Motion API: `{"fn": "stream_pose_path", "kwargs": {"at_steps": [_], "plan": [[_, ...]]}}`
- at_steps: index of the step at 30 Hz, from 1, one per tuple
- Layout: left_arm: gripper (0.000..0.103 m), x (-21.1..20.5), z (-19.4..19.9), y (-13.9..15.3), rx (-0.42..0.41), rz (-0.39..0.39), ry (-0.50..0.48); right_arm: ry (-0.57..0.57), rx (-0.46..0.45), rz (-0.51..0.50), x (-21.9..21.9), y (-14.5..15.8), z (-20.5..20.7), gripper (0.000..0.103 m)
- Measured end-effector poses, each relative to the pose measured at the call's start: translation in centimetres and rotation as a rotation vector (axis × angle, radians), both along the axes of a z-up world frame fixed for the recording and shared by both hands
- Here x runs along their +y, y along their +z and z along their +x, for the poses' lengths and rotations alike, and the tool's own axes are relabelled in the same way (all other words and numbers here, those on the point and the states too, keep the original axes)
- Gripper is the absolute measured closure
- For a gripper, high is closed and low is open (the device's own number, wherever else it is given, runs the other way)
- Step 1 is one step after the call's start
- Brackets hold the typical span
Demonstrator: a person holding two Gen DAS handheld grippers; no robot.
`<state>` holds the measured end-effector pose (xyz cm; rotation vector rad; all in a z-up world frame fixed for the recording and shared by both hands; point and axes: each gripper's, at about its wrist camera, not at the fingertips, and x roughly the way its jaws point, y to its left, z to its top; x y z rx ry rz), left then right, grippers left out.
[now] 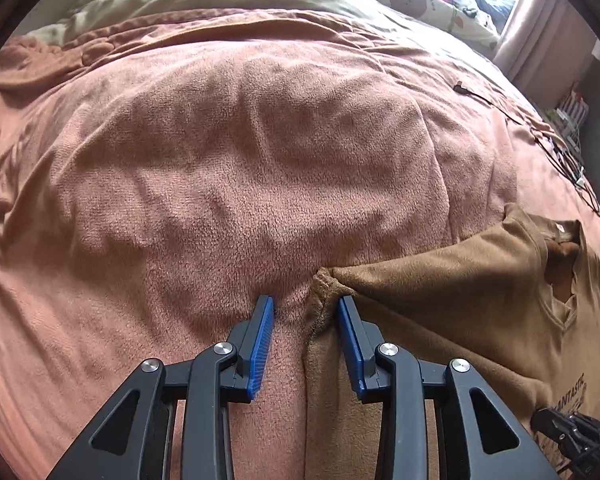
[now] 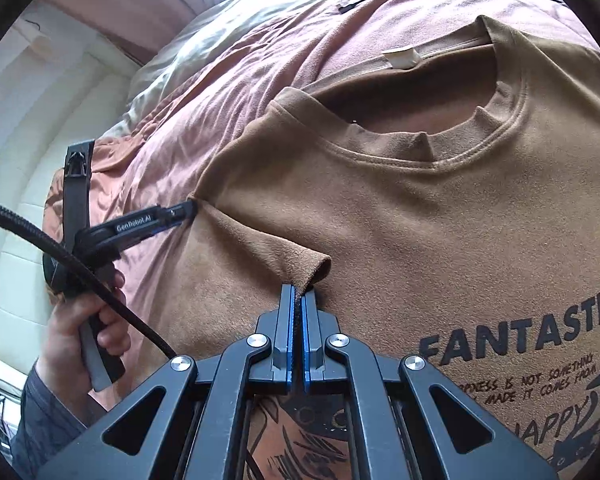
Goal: Fold small clothes
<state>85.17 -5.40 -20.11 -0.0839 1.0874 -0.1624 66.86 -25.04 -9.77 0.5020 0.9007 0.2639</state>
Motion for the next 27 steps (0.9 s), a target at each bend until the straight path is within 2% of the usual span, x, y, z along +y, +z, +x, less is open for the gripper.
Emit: {"fn": "stream_pose_path", "kwargs": {"at_steps": [2,5,9,10,12,13,14,18,23,27], "plan": [[0.065,-0.6,-0.6,0.8,-0.012,0.025,-0.034,-0.025,0.01,-0.033,-0.3,0.3,-0.3,0.102],[0.054,-0.5,-2.3,1.4,-0.007,0.03,-0.085,-0.01,0.017,-0.018,-0.8,0.5,-1.1,0.102],[0.054,0.5,-4.8,1.4,0.017,0.029,-0.099,0.029,0.009,-0.027,-0.1,1.2,-2.6,0.1],[0.054,0.8,-5.6,1.3,0.028,0.022,-0.102,0.035,0.009,-0.034,0.1,1.4,-2.9,0.096],[0.054,1.2,-6.8,1.4,0.032,0.014,-0.103,0.042,0.007,-0.044,0.6,1.8,-3.6,0.075],[0.054,1.5,-7.8,1.4,0.036,0.009,-0.106,0.044,-0.001,-0.041,0.8,2.1,-4.1,0.055],[0.054,1.6,-8.4,1.5,0.038,0.004,-0.107,0.043,-0.008,-0.043,1.0,2.4,-4.4,0.046],[0.054,2.4,-11.5,2.0,0.041,-0.027,-0.108,0.047,-0.001,-0.045,1.7,3.3,-5.6,0.046],[0.054,2.6,-15.2,1.7,0.063,-0.03,-0.131,0.039,0.008,-0.041,1.9,4.5,-8.6,0.046],[0.054,3.1,-17.6,0.2,0.111,0.037,-0.108,0.041,0.01,-0.068,1.7,6.1,-12.1,0.046]]}}
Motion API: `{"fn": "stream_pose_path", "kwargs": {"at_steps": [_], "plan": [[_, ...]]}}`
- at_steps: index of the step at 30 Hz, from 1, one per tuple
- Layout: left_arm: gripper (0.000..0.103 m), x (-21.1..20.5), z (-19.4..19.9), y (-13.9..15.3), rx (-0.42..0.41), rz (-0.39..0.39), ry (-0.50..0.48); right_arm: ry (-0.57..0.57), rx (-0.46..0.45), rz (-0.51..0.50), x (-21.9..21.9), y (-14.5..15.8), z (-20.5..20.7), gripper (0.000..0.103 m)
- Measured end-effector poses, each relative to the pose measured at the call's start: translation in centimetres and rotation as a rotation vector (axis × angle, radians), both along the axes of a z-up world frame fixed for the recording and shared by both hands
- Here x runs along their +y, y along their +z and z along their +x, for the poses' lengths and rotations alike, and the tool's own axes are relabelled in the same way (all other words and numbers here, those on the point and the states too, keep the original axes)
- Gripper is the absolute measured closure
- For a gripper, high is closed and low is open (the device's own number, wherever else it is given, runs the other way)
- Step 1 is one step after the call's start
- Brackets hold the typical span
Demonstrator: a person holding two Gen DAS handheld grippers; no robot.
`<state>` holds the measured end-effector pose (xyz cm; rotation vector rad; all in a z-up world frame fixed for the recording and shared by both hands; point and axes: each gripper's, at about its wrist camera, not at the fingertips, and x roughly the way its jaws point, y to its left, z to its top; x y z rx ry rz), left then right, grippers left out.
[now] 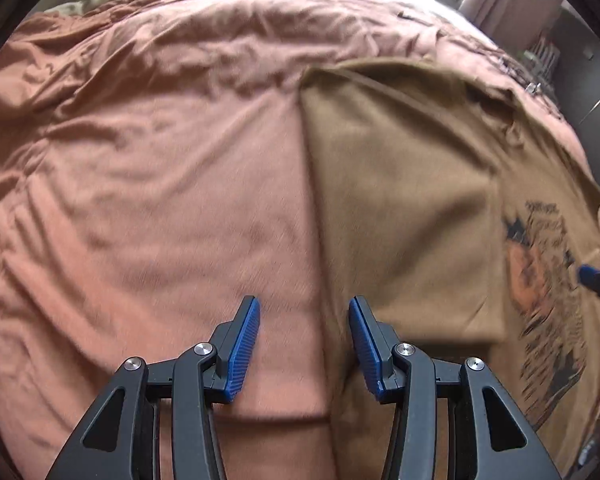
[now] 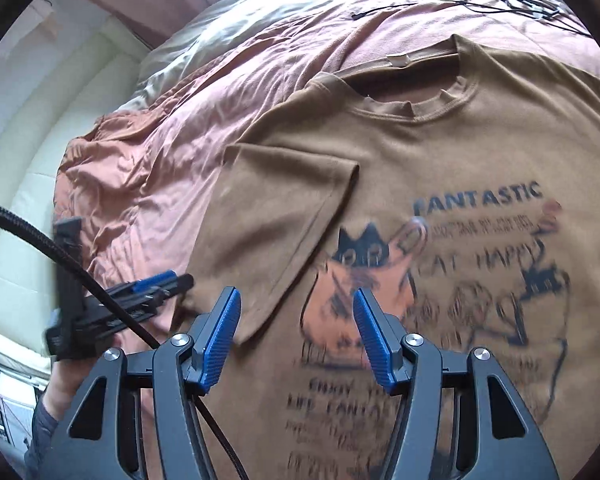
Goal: Fold small clothes
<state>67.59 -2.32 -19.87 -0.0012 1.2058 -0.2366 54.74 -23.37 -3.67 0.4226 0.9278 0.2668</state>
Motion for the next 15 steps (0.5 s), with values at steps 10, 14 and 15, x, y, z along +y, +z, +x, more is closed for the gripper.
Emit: {"fn": "stream_pose_path", "kwargs": {"at_steps": [10,14,15], "plan": [[0.054,1.5,-8.0,5.3,-0.072,-0.08,0.026,-0.006,-0.084,-0.117,-1.4,4.8,-10.0,0.046],[0.041,1.3,-11.5,7.8,-0.126,-0.085,0.013,-0.041,-0.107,-0.116,-2.5,6.6,-13.9,0.046],[0.035,1.2,-12.2,8.3,-0.137,-0.086,0.013,-0.053,-0.124,-0.113,-2.8,7.4,-15.1,0.046]]}}
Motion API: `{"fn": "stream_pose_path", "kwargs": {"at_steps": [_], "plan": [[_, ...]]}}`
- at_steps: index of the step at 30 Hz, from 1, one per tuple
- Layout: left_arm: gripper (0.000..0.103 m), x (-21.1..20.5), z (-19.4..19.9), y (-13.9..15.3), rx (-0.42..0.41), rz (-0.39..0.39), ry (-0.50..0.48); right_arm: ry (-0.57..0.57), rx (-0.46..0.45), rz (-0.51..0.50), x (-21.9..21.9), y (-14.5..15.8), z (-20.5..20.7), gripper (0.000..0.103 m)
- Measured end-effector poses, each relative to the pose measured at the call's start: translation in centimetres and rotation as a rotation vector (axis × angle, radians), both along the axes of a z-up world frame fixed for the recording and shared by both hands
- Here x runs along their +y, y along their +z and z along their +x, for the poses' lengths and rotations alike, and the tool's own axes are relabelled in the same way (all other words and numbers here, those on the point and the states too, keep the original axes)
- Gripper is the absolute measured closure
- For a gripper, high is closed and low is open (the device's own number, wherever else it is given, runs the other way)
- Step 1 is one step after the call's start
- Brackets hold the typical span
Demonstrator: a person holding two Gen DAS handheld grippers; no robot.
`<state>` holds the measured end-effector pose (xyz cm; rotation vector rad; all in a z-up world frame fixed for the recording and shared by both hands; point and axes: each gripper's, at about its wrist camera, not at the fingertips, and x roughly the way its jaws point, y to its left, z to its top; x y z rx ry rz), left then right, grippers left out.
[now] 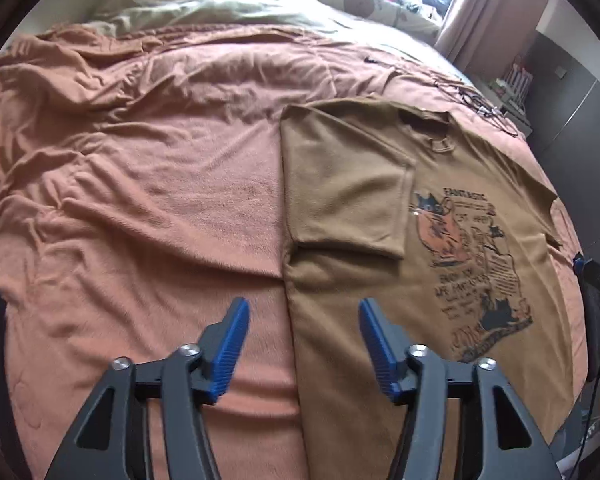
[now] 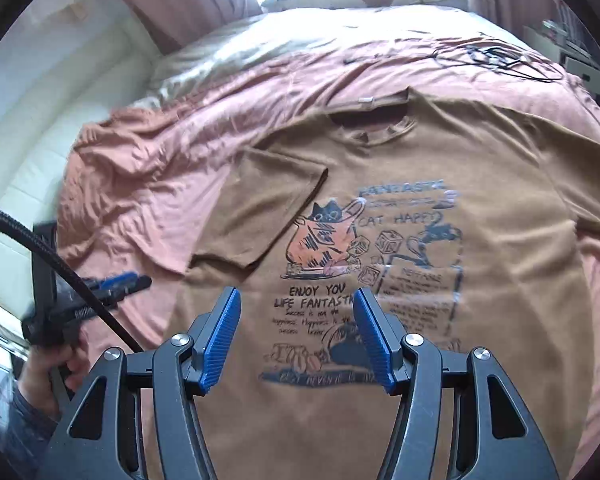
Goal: Fold small clothes
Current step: 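Open the left tool and move both tools toward the other sleeve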
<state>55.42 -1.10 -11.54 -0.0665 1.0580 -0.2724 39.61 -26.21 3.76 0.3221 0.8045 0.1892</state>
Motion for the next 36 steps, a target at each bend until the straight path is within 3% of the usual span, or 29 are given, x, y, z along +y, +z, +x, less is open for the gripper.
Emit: {"fn": "stream_pose_path", "kwargs": {"at_steps": [9,13,15,16,17,22,27,36], "plan": [[0.022,-1.4,-7.3,5.3,-0.112,-0.027,-0.005,-0.048,-0.103,0.015,-2.1,3.3,-10.1,0.046],[0.018,-2.5,-10.7,7.3,-0.151,-0.055,-0.007,-0.097,-0.084,0.001,-3.8,3.7,-14.0,0.046],[0.009,-3.1,-12.1,8.1,-0.168,-0.065,-0.001,-0.132,-0.083,-0.009,-4.6,4.1,-15.6,0.04],[0.007,-3.3,-12.9,8.6,-0.177,-0.07,0.003,-0.145,-0.094,-0.005,-5.1,4.5,-16.8,0.023],[0.003,-3.7,-14.0,9.1,-0.192,-0.078,0.005,-0.159,-0.111,-0.003,-5.7,4.8,-18.2,0.014],[0.001,-5.4,-17.8,10.6,-0.24,-0.067,-0.007,-0.198,-0.148,-0.02,-6.9,5.8,-23.3,0.013],[0.001,-7.5,-21.6,11.7,-0.274,-0.056,-0.015,-0.229,-0.18,-0.02,-8.1,5.7,-28.6,0.0],[0.001,-12.3,-25.3,13.2,-0.289,-0.072,-0.09,-0.271,-0.187,0.039,-11.4,4.3,-33.6,0.0]]}}
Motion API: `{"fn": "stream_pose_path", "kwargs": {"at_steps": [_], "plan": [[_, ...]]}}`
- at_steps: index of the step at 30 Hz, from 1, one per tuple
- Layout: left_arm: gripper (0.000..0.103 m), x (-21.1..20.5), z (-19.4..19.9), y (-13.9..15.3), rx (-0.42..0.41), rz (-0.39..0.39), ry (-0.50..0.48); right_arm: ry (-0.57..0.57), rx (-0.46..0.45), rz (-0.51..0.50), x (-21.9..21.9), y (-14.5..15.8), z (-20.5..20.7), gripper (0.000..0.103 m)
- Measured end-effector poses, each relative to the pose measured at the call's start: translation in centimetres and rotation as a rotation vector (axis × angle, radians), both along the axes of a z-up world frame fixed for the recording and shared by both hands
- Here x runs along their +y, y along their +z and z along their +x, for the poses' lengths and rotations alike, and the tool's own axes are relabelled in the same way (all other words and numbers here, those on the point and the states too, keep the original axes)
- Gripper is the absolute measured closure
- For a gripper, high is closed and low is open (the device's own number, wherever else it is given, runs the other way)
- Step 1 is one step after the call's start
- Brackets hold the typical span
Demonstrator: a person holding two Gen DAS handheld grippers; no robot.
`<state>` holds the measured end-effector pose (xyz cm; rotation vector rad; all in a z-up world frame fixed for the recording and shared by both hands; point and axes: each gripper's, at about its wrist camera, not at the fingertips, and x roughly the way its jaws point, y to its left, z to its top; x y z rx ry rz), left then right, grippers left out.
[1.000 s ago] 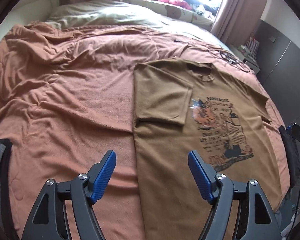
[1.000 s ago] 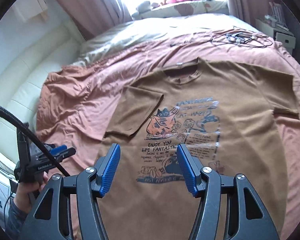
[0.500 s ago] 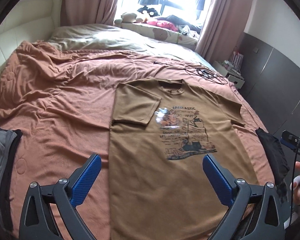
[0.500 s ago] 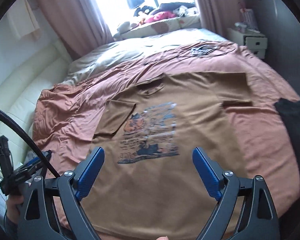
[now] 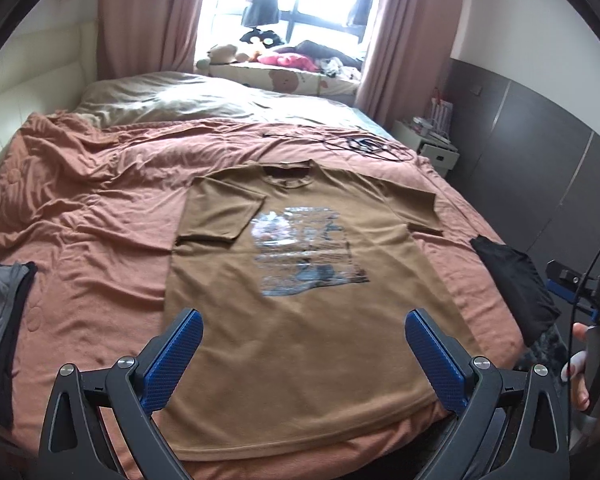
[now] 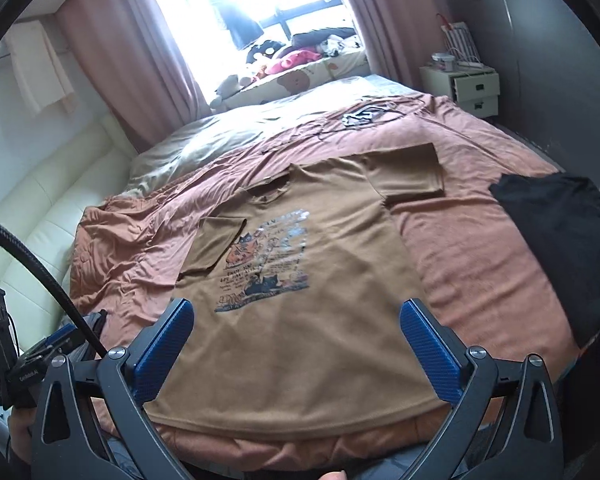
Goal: Fold small clothes
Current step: 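Open the left tool and move both tools toward the other sleeve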
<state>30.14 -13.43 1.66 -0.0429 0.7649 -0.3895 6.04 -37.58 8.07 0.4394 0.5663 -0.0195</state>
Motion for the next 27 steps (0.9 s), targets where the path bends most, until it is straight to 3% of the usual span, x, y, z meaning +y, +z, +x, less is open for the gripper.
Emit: {"fn": "stream_pose_path", "kwargs": {"at_steps": [5,12,19,23,27], "plan": [[0.001,-2.8,0.3,0.9,-0.013,-0.018,-0.071,-0.032,-0.029,0.029,-2.9,0.6,0.3,0.0],[0.001,-6.2,2.2,1.2,-0.031,-0.03,-0.162,-0.091,-0.03,0.09,-5.8,-0.8,2.7,0.0],[0.002,-9.0,6.9,-0.8,0.0,-0.048,-0.172,-0.109,-0.035,0.167,-9.1,-3.5,7.3,0.002],[0.013,-11.0,10.4,-2.4,0.025,-0.058,-0.17,-0.132,-0.028,0.189,-11.1,-5.4,10.5,0.012],[0.016,-12.8,13.3,-3.4,0.043,-0.061,-0.17,-0.148,-0.023,0.257,-13.5,-7.6,14.3,0.013]]}}
